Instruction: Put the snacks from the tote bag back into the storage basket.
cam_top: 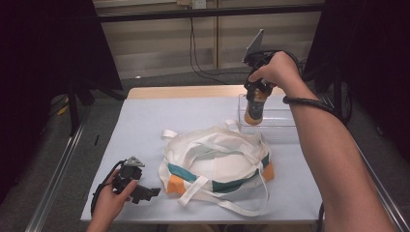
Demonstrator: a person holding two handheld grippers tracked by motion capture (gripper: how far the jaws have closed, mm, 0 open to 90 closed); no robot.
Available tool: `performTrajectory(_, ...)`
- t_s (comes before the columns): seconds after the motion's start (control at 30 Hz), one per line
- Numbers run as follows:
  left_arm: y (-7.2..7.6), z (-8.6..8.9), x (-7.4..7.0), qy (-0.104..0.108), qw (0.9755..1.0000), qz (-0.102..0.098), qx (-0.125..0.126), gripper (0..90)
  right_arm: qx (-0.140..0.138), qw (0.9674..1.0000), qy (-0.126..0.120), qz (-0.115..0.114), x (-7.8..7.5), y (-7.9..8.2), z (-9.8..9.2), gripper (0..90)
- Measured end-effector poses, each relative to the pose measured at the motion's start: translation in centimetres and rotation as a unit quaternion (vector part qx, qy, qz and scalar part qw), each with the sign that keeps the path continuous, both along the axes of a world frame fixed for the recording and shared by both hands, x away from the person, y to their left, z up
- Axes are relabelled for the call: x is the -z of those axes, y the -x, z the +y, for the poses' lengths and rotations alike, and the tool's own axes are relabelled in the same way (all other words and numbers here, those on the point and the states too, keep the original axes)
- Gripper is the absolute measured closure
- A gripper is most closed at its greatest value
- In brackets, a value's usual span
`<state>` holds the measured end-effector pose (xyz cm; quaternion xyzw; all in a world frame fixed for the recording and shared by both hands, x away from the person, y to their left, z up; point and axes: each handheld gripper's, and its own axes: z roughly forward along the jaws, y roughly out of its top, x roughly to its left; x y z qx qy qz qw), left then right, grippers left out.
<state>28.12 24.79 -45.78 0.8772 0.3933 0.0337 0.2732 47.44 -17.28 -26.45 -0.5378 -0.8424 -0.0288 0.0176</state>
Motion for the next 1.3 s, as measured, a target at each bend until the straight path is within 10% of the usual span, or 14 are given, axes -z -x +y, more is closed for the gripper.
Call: performTrajectory(1.3,0.3,0.0,0.1,0.005,1.0,0.002,-0.005,2.9,-0.01,0.9998,0.014,0.003,2.0,-0.8,1.0,29.8)
